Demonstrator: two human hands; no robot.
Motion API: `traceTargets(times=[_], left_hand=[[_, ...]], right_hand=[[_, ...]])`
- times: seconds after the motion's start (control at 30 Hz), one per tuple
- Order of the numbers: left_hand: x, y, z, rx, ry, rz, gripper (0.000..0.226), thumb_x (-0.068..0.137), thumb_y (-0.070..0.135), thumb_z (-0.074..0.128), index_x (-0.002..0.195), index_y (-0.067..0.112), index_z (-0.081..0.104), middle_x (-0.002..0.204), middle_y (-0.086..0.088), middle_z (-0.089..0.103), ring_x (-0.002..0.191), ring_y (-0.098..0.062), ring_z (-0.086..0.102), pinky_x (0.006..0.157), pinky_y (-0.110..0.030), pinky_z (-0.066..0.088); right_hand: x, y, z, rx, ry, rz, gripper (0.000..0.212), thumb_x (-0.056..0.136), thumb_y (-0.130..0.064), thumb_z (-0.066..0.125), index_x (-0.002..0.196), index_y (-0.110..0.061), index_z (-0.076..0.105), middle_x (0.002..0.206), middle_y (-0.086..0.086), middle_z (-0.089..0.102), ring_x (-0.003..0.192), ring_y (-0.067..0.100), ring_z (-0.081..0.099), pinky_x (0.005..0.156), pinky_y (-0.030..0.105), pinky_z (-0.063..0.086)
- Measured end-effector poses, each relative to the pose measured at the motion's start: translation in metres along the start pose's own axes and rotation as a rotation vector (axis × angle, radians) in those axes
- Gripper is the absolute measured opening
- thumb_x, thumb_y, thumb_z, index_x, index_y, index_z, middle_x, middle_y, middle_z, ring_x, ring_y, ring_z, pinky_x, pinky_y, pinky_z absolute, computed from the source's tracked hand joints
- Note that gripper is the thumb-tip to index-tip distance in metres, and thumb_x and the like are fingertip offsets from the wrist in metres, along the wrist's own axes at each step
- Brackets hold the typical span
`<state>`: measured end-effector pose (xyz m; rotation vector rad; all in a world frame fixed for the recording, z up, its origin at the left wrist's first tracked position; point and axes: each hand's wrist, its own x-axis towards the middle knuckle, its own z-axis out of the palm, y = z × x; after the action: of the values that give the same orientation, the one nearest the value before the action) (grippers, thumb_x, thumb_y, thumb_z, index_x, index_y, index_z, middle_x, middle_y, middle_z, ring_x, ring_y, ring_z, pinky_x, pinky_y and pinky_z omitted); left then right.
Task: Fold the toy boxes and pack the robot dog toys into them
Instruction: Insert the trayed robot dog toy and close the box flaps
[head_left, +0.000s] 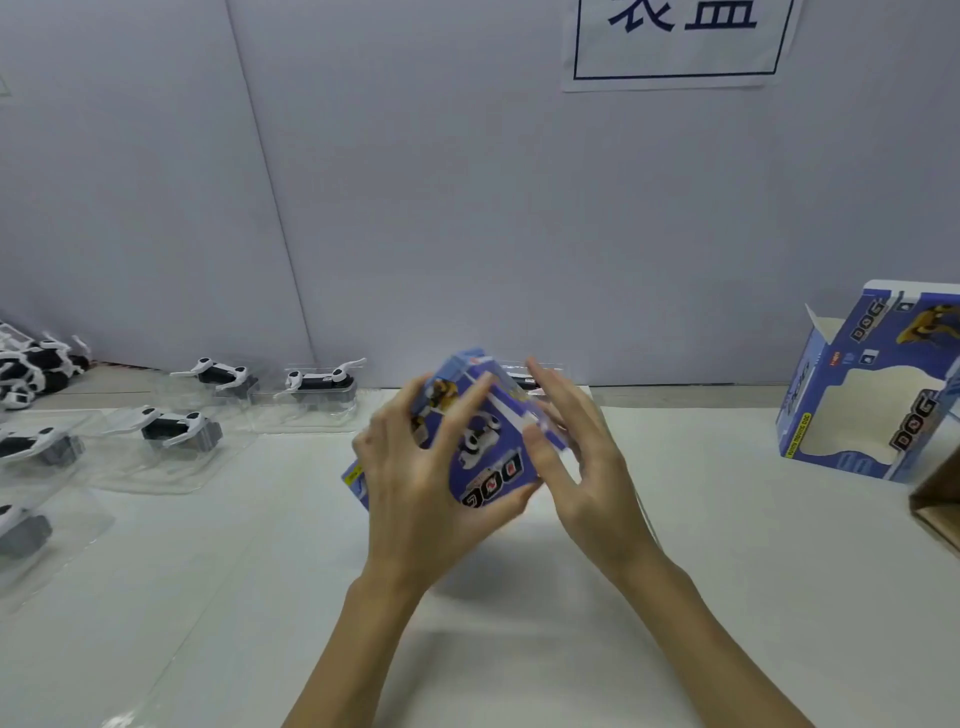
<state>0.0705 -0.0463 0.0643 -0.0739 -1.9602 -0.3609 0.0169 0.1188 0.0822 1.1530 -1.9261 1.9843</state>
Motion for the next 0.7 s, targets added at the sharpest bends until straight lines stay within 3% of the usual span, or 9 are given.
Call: traceTargets(times=[0.13, 0.3, 0.43, 0.53, 0.6, 0.7], left_hand=[[-0.001, 0.004, -0.003, -0.202, 0.035, -0.223, 0.089, 0.079, 0.083, 0.062, 0.154, 0.037, 0.044, 0.144, -0.001, 0.039, 0.136, -0.019, 0.042, 0.103, -0.054, 0.050], [0.001, 0.011, -0.003, -0.164, 0.000, -0.165, 0.080, 0.084, 0.083, 0.057, 0.152, 0.046, 0.043, 0.144, -0.004, 0.040, 0.136, -0.017, 0.038, 0.102, -0.053, 0.050], [0.000, 0.019, 0.000, -0.115, 0.023, -0.142, 0.078, 0.082, 0.083, 0.060, 0.149, 0.044, 0.048, 0.145, -0.005, 0.041, 0.137, -0.014, 0.037, 0.109, -0.035, 0.039], [-0.001, 0.021, 0.002, -0.114, 0.030, -0.144, 0.077, 0.082, 0.082, 0.061, 0.145, 0.040, 0.052, 0.147, -0.006, 0.041, 0.138, -0.007, 0.032, 0.111, -0.022, 0.028], [-0.002, 0.021, 0.002, -0.127, 0.039, -0.147, 0.075, 0.081, 0.083, 0.061, 0.142, 0.040, 0.051, 0.147, -0.008, 0.042, 0.139, -0.008, 0.032, 0.111, -0.027, 0.032], [-0.001, 0.019, 0.000, -0.147, 0.060, -0.141, 0.073, 0.082, 0.085, 0.057, 0.137, 0.038, 0.049, 0.144, -0.011, 0.044, 0.137, -0.019, 0.039, 0.104, -0.046, 0.048]], right_hand=[[-0.002, -0.008, 0.008, -0.078, 0.046, -0.134, 0.045, 0.098, -0.025, 0.062, 0.142, -0.033, 0.058, 0.150, -0.004, 0.046, 0.151, 0.020, 0.031, 0.081, 0.023, 0.062], [-0.004, -0.010, 0.013, 0.102, 0.117, -0.057, 0.039, 0.098, -0.030, 0.061, 0.137, -0.028, 0.064, 0.146, -0.005, 0.054, 0.147, 0.019, 0.040, 0.080, 0.023, 0.062], [-0.002, -0.013, 0.012, 0.260, 0.214, 0.072, 0.048, 0.089, -0.044, 0.066, 0.130, -0.020, 0.071, 0.135, -0.008, 0.066, 0.138, 0.016, 0.054, 0.080, 0.032, 0.064], [-0.001, -0.012, 0.010, 0.286, 0.216, 0.108, 0.040, 0.092, -0.034, 0.065, 0.129, -0.020, 0.071, 0.132, -0.007, 0.068, 0.135, 0.021, 0.058, 0.081, 0.036, 0.065], [-0.002, -0.013, 0.008, 0.257, 0.193, 0.077, 0.038, 0.094, -0.028, 0.063, 0.131, -0.020, 0.070, 0.134, -0.008, 0.067, 0.138, 0.019, 0.054, 0.080, 0.034, 0.065], [-0.004, -0.016, 0.009, 0.213, 0.149, 0.011, 0.037, 0.096, -0.023, 0.061, 0.133, -0.023, 0.068, 0.141, -0.005, 0.061, 0.144, 0.018, 0.046, 0.078, 0.029, 0.064]])
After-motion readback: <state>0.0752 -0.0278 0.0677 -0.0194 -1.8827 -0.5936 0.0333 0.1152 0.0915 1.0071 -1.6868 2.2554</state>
